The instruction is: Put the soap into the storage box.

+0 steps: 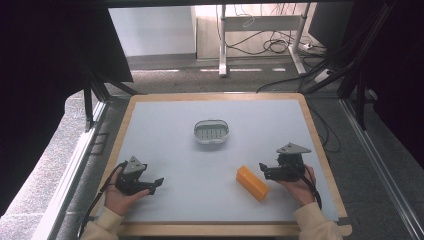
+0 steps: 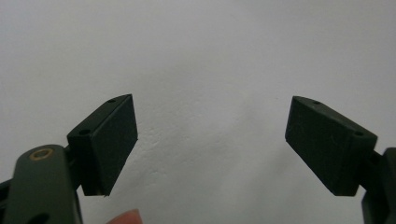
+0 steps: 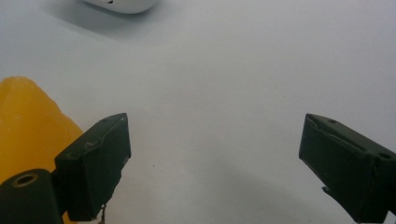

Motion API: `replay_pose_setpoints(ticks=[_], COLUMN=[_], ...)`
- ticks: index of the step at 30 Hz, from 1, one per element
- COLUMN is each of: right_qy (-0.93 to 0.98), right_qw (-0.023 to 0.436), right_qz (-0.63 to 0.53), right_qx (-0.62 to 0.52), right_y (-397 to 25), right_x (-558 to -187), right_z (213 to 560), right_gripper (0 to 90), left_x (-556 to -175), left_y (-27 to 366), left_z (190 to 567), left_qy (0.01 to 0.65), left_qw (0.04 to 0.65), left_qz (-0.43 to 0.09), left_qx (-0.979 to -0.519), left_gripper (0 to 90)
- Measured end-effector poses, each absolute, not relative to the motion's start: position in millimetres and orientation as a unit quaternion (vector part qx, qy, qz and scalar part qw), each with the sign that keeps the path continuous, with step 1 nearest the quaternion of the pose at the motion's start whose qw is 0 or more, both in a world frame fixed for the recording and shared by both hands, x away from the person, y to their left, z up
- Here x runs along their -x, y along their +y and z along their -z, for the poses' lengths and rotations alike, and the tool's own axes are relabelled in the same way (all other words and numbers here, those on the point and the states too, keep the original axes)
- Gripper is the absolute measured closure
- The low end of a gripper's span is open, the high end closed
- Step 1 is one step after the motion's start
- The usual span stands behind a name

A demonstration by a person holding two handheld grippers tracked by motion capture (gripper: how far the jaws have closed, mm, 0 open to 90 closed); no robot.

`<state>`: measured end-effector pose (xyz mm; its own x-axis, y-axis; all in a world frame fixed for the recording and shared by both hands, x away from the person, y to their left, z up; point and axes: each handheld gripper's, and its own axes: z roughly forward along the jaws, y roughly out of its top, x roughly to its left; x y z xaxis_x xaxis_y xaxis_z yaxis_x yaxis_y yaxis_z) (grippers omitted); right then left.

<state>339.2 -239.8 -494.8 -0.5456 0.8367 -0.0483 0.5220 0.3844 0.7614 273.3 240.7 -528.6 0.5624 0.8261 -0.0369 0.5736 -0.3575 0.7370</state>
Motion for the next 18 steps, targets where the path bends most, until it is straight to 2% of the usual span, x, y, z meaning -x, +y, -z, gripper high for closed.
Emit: replay_pose_setpoints(ticks=[5,10,18], right_qy=[0.802,0.797,0.798], right_qw=[0.193,0.210,0.198], right_qz=[-0.348,-0.343,-0.345], right_qx=[-0.446,-0.451,-0.452], right_y=[-244,-247,-256], right_x=[-341,-338,-336], right_z=[502,495,493], right_gripper=[9.9,11.1,12.5], left_x=[-272,-269,-267], left_y=[240,239,239], left_z=[529,528,527], left_qy=[0.434,0.428,0.429], left_qw=[0.363,0.364,0.367], left_qz=[-0.175,-0.176,-0.177], left_qx=[-0.806,-0.808,-0.807], left_gripper=[16.8,16.8,16.8])
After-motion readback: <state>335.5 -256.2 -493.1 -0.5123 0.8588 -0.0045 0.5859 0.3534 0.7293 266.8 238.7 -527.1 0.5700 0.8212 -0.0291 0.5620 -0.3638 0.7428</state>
